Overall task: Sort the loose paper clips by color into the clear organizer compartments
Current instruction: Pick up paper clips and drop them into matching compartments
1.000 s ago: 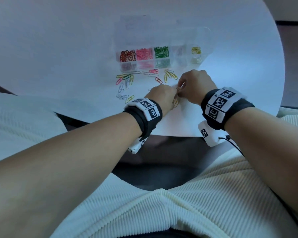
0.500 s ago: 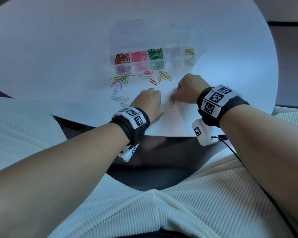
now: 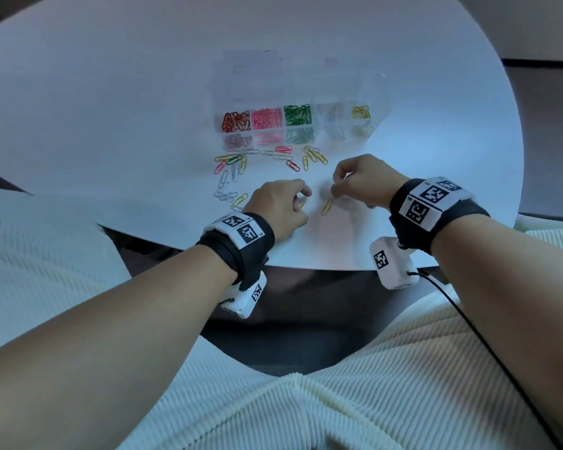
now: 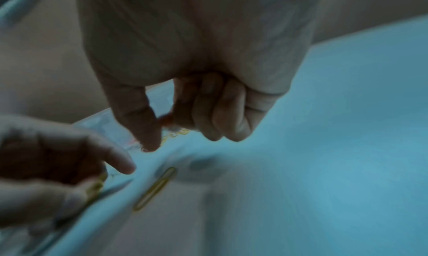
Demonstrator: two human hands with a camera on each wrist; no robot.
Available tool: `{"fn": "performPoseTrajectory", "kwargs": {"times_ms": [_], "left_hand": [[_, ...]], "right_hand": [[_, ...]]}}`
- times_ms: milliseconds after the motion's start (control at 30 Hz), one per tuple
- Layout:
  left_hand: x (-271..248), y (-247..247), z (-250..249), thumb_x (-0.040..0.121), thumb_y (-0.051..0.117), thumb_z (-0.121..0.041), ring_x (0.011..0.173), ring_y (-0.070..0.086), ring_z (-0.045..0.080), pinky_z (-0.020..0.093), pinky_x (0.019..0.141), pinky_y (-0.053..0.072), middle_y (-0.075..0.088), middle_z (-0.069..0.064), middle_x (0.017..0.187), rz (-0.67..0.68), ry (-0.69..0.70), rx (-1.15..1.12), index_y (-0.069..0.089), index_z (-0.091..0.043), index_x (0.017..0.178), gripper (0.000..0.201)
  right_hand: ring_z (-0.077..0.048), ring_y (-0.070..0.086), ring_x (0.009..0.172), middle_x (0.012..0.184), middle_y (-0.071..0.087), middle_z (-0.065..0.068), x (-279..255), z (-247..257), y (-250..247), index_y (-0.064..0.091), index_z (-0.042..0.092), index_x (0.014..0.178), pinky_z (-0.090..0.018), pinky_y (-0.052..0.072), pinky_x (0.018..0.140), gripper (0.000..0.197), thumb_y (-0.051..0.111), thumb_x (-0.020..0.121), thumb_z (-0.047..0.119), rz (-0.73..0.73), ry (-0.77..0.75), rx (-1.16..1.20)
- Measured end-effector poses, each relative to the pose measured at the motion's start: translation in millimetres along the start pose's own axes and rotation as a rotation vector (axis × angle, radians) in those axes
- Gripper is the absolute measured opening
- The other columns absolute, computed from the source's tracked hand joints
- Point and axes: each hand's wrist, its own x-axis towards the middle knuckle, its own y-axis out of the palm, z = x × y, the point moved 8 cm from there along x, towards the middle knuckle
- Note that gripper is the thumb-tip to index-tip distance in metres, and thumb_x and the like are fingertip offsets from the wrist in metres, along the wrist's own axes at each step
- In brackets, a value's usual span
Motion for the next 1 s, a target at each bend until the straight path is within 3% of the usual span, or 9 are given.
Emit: {"fn": "performPoseTrajectory", "kwargs": {"times_ms": [100,167,267,333,467,567,667,800,1000], "left_hand": [[3.9,-6.8,3.0,0.078,0.06,-0.015,0.076,0.054,0.019,0.026,0.071,0.045,0.054,-0.003,0.076,-0.046,-0.069,-0.081,0.071,-0.019,0.079,0.012],[6.8,-11.1,9.2,0.077,0.058,-0.011,0.073,0.052,0.023,0.03,0.067,0.043,0.055,0.004,0.076,-0.074,-0.131,-0.14,0.062,-0.011,0.064,0.014],[8.9,-19.1,13.8,0.073,0.045,0.001,0.06,0.038,0.02,0.031,0.054,0.027,0.043,0.016,0.067,-0.111,-0.168,-0.236,0.041,-0.008,0.056,0.02],[10.2,-24.1,12.7,0.071,0.039,0.004,0.057,0.027,0.017,0.028,0.055,0.016,0.03,0.012,0.061,-0.128,-0.173,-0.272,0.029,-0.014,0.053,0.028],[13.2,-28.4,4.5,0.072,0.037,-0.013,0.056,0.016,0.019,0.031,0.052,0.01,0.016,0.0,0.057,-0.126,-0.19,-0.231,0.02,-0.019,0.053,0.027],[19.1,-31.1,-4.9,0.073,0.041,-0.027,0.055,0.029,0.023,0.028,0.049,0.022,0.028,-0.001,0.052,-0.125,-0.199,-0.084,0.032,-0.017,0.051,0.026],[27.5,-30.4,-16.0,0.083,0.051,-0.035,0.076,0.054,0.022,0.029,0.067,0.043,0.061,-0.005,0.08,-0.088,-0.173,0.115,0.06,-0.029,0.083,0.011],[40.0,-23.5,-19.3,0.089,0.048,-0.038,0.102,0.06,0.029,0.034,0.08,0.044,0.066,0.001,0.113,-0.029,-0.125,0.339,0.052,-0.035,0.123,0.035],[40.2,-21.0,-17.7,0.089,0.05,-0.031,0.104,0.06,0.029,0.031,0.076,0.039,0.065,0.003,0.116,-0.005,-0.105,0.429,0.058,-0.035,0.12,0.032]], "right_hand": [[-0.006,0.043,0.054,0.061,0.048,0.008,-9.3,15.5,5.2,0.069,0.029,0.086,-0.021,0.032,0.051,0.014,0.078,0.076,0.024,0.098,-0.13,-0.28],[-0.004,0.044,0.053,0.06,0.048,0.01,-14.3,19.9,7.8,0.071,0.035,0.09,-0.018,0.033,0.051,0.02,0.081,0.075,0.026,0.115,-0.175,-0.353],[-0.001,0.045,0.052,0.057,0.048,0.014,-13.4,18.7,10.1,0.075,0.034,0.092,-0.009,0.031,0.045,0.022,0.081,0.076,0.021,0.11,-0.195,-0.386],[0.0,0.047,0.052,0.056,0.049,0.017,-11.3,19.1,11.3,0.077,0.032,0.092,-0.006,0.03,0.043,0.02,0.08,0.077,0.019,0.103,-0.197,-0.4],[-0.002,0.052,0.055,0.06,0.054,0.018,-6.1,18.1,11.3,0.079,0.032,0.086,-0.014,0.034,0.047,0.013,0.079,0.077,0.022,0.058,-0.161,-0.406],[-0.009,0.058,0.061,0.064,0.057,0.015,-4.0,16.1,11.8,0.078,0.031,0.08,-0.019,0.038,0.051,0.01,0.08,0.075,0.023,0.042,-0.139,-0.409],[-0.01,0.058,0.062,0.066,0.057,0.013,-3.0,13.3,10.8,0.077,0.026,0.079,-0.02,0.039,0.052,0.006,0.08,0.074,0.025,0.028,-0.119,-0.408],[-0.014,0.064,0.066,0.074,0.066,0.006,-1.5,8.0,12.0,0.075,0.023,0.077,-0.022,0.046,0.057,0.005,0.077,0.076,0.028,0.039,-0.066,-0.415],[-0.019,0.052,0.064,0.073,0.057,-0.003,-0.5,1.8,13.3,0.056,0.012,0.067,-0.025,0.038,0.054,0.023,0.053,0.087,0.024,0.097,-0.023,-0.247]]}}
